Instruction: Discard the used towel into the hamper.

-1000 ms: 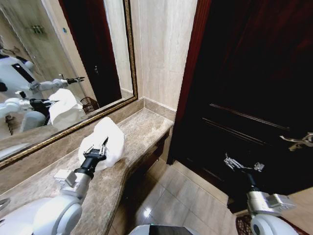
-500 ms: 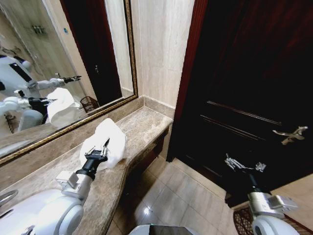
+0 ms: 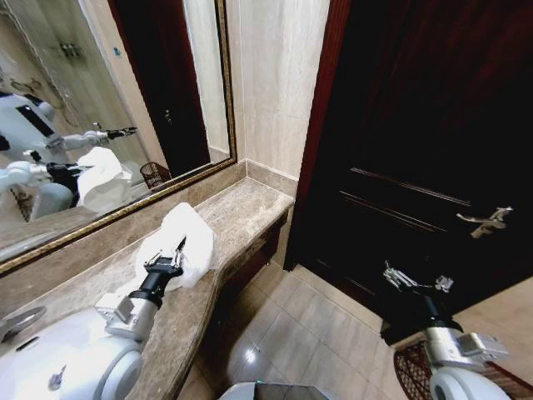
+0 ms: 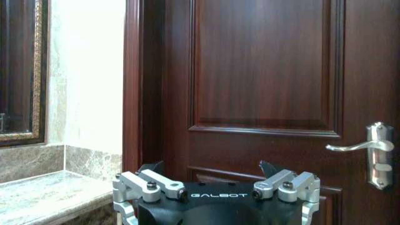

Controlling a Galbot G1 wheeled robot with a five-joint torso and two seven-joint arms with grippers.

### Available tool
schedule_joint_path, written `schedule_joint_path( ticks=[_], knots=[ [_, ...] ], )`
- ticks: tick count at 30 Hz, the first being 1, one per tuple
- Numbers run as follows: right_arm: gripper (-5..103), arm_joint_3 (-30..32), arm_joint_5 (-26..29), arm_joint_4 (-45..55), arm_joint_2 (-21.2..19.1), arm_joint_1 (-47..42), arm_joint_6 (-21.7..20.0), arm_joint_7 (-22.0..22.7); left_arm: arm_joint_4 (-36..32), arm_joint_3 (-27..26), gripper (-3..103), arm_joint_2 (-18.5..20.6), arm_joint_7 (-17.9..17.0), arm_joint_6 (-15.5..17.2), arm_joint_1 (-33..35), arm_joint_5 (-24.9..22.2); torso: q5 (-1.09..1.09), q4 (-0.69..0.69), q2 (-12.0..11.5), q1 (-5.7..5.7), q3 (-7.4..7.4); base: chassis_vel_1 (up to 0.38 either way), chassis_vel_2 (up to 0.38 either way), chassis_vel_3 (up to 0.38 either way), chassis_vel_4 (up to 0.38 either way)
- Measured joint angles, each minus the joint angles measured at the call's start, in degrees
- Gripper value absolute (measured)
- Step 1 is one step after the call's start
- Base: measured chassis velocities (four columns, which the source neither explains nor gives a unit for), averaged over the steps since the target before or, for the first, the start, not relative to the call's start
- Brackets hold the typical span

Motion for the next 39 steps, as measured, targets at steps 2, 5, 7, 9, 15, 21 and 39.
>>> schedule_joint_path(
  ticks=[2, 5, 7, 9, 15, 21, 39],
  knots=[
    [100, 0.0, 0.0, -0.01, 0.12, -0.14, 0.24, 0.0, 0.0, -0.02, 12, 0.0, 0.09, -0.03, 0.07, 0.27, 0.0, -0.01, 0.0, 0.0, 0.0, 0.072, -0.089, -0.088, 0.078],
    [100, -0.02, -0.02, -0.01, 0.27, -0.3, 0.47, 0.0, 0.0, -0.02, 12, -0.05, 0.13, -0.04, 0.23, 0.41, 0.01, -0.01, 0.0, 0.0, 0.0, 0.076, -0.087, -0.101, 0.069],
    [100, -0.03, -0.04, -0.01, 0.34, -0.34, 0.56, 0.0, 0.0, -0.01, 12, -0.07, 0.12, -0.04, 0.29, 0.44, 0.01, -0.01, 0.0, 0.0, 0.0, 0.091, -0.088, -0.088, 0.053],
    [100, -0.04, -0.06, -0.04, 0.49, -0.44, 0.78, 0.0, 0.0, 0.05, 12, -0.08, 0.13, -0.04, 0.43, 0.63, 0.0, -0.01, 0.0, 0.0, 0.0, 0.09, -0.078, -0.071, 0.088],
    [100, -0.02, -0.09, -0.06, 0.68, -0.73, 1.13, 0.0, 0.0, 0.22, 12, -0.01, 0.13, -0.12, 0.41, 0.78, 0.0, 0.0, 0.0, 0.0, 0.0, 0.072, -0.078, -0.069, 0.092],
    [100, 0.06, -0.17, 0.02, 0.9, -1.02, 1.43, 0.0, 0.0, 0.39, 12, 0.09, 0.06, -0.42, 0.39, 0.89, 0.0, -0.01, 0.0, 0.0, 0.0, 0.081, -0.075, -0.076, 0.084],
    [100, -0.02, -1.5, 0.11, 1.91, -1.5, 2.74, -0.1, 0.0, 0.69, 12, 0.41, -0.27, -0.91, 0.1, 1.07, 0.0, 0.0, 0.01, 0.0, 0.0, 0.079, -0.082, -0.074, 0.075]
  ],
)
